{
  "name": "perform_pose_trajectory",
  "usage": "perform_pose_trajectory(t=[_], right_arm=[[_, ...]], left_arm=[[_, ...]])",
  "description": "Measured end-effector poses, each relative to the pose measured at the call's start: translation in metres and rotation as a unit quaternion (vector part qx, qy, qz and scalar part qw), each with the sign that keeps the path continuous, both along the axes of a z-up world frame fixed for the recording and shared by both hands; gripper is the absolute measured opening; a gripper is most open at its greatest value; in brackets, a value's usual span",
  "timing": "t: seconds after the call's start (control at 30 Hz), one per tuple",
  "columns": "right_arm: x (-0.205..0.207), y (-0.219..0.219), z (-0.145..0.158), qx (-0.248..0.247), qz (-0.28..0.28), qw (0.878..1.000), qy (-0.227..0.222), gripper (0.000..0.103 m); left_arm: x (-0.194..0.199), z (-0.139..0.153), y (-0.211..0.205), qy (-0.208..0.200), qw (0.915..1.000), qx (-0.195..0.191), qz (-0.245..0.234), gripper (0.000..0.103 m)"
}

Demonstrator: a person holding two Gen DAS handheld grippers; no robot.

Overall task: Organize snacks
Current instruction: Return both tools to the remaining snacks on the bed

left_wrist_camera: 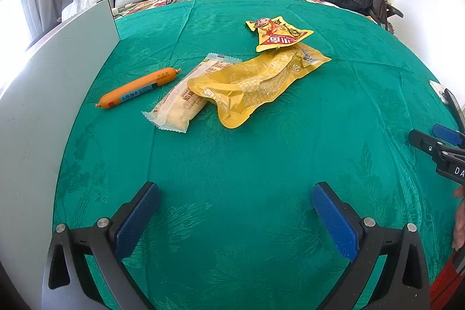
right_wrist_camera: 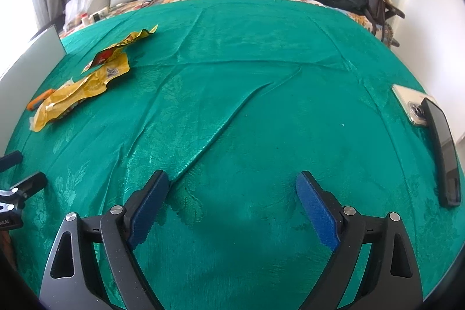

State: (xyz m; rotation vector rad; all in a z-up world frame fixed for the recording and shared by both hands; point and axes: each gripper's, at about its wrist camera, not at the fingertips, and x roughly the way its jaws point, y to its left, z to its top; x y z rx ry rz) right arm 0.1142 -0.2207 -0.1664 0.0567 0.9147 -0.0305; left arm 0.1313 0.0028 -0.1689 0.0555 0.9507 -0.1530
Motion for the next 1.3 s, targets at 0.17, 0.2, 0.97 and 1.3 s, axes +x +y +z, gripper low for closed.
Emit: perform_pose_trajectory(t=[0.17, 0.2, 0.97, 1.3], right_arm=[[0.0, -0.0004, 0.0002, 0.0, 0.0, 1.0, 0.0, 0.092], [0.0001, -0.0001, 0.0003, 0.0, 0.0, 1.0, 0.0, 0.092], [-0.0016, -0.0029, -0.0003, -0.001, -0.005, 1.0, -0.001, 0.092], [-0.0023, -0.0051, -0.0018, -0.001, -0.007, 1.0, 0.0, 0.093]], left_arm=[[-0.0002, 0.0002, -0.0003, 0.0, 1.0, 0.0, 0.0, 0.103], [-0.0002, 0.0001, 0.0, 0.0, 1.0, 0.0, 0.0, 0.103], [-0.0015, 0.0017, 0.0003, 0.0, 1.0, 0.001, 0.001, 0.103], [-0.0004, 0.0024, 0.0028, -0.001, 1.0, 0.0, 0.004, 0.103]])
